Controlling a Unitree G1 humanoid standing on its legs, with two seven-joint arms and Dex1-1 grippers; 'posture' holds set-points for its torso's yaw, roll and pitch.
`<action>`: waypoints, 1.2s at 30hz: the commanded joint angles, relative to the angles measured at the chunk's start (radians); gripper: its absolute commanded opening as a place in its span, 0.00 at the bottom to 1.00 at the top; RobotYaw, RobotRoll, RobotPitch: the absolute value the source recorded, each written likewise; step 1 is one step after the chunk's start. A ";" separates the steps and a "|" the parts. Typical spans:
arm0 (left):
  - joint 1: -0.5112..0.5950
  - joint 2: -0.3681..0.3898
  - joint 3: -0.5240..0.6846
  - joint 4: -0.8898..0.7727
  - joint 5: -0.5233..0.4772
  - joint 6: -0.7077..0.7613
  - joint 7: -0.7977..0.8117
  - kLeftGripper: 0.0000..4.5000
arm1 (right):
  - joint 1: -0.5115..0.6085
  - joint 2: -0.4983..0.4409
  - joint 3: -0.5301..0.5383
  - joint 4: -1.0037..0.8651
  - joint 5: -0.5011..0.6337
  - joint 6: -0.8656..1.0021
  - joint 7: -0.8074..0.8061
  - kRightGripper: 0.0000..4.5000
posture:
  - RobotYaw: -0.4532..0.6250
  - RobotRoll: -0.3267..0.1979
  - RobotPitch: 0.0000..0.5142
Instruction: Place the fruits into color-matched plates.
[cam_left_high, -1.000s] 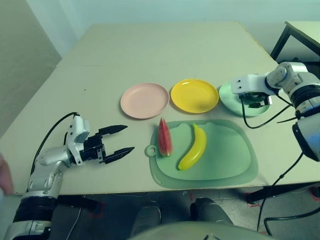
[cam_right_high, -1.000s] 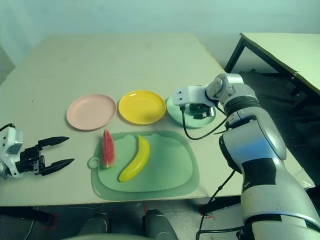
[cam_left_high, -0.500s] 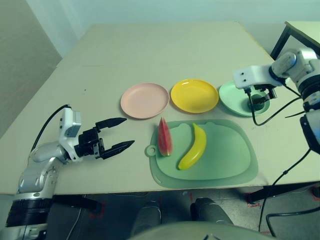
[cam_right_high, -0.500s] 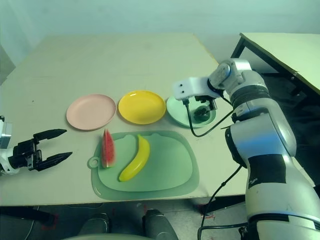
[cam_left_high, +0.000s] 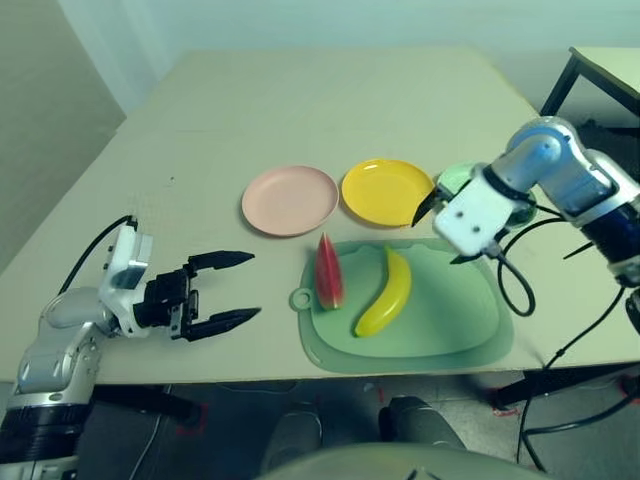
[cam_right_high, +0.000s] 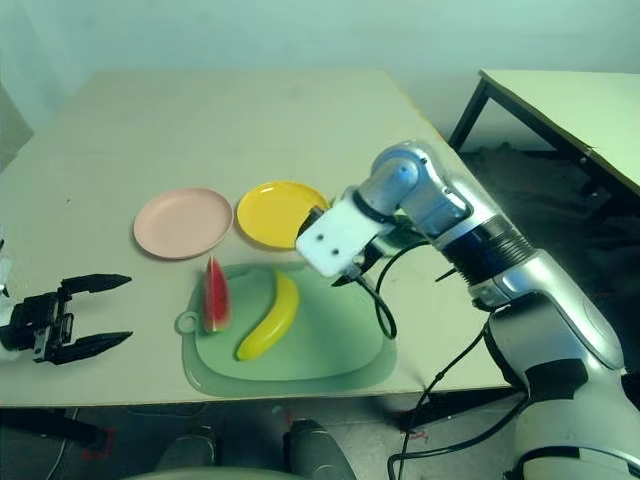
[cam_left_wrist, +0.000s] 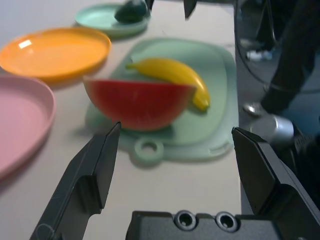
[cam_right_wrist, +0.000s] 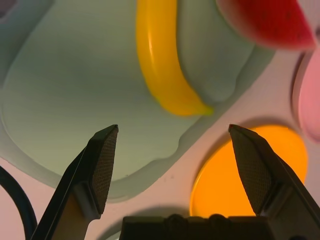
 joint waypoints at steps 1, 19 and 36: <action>-0.002 0.010 -0.021 0.041 0.030 -0.033 -0.034 1.00 | 0.024 0.036 0.019 -0.056 -0.012 0.024 0.005 0.99 | 0.43 0.62 0.10; -0.001 -0.019 -0.026 0.189 0.089 -0.169 -0.051 1.00 | 0.093 0.176 0.016 0.102 -0.159 -0.031 0.005 0.99 | 0.45 0.62 0.08; 0.000 -0.030 -0.041 0.205 0.098 -0.188 -0.032 1.00 | 0.145 0.266 0.023 0.223 -0.247 -0.071 0.000 0.99 | 0.46 0.62 0.11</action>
